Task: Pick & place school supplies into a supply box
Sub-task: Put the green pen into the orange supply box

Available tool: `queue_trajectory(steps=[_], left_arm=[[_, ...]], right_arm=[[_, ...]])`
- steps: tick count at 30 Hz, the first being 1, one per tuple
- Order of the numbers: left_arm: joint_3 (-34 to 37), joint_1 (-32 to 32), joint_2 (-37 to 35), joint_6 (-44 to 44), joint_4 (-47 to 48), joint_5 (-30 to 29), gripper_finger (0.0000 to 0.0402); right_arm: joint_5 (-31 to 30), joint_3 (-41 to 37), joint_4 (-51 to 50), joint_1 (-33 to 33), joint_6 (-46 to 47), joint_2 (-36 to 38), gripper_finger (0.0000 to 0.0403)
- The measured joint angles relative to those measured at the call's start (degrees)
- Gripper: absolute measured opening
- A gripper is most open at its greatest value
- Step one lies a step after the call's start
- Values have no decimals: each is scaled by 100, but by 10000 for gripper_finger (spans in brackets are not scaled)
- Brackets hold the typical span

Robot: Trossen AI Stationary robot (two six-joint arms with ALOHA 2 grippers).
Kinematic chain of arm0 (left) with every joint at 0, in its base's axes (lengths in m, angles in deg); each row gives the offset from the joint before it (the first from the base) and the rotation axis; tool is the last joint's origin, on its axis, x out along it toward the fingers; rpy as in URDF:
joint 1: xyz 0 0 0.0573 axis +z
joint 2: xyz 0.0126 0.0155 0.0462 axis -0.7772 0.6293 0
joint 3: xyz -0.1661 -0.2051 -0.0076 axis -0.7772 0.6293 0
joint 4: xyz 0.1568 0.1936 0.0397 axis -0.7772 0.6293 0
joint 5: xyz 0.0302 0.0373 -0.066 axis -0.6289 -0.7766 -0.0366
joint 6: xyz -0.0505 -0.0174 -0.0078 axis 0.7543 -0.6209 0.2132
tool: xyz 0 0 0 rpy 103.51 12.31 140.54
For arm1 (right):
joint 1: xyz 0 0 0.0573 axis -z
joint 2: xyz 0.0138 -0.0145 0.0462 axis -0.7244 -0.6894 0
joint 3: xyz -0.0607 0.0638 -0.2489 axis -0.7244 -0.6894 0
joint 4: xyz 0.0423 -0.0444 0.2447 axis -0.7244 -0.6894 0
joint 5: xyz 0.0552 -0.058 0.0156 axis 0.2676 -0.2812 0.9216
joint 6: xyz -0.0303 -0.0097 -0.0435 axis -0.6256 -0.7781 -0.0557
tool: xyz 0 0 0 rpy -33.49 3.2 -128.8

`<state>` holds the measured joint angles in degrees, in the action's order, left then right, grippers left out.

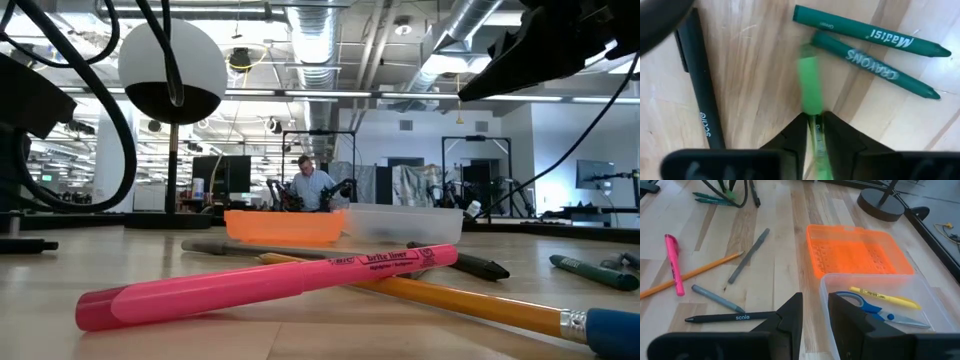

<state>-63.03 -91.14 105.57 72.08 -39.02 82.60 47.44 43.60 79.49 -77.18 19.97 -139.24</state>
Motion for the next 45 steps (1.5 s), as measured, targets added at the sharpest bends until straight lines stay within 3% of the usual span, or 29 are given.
queue_trajectory(steps=[4, 13, 20, 28, 37, 45], left_arm=[[0, 0, -3, 19, 4, -19, 14], [0, -9, -3, -12, 26, -263, 39], [0, -11, -7, -23, 63, -410, 17], [-72, -11, 2, -52, 201, -515, 29], [-443, 32, 131, 42, 1274, -2148, 21], [-513, 121, 108, -45, 1283, -2305, 20]], right_arm=[[0, 0, 0, 0, 0, 0, 86], [0, 0, 0, 1, 45, 0, 86], [-2, 0, -2, 2, 46, 0, 86], [-2, 0, -2, 2, 46, 0, 86], [-2, 0, -4, 2, 46, 0, 86], [-2, -2, -33, 2, 48, 0, 86]])
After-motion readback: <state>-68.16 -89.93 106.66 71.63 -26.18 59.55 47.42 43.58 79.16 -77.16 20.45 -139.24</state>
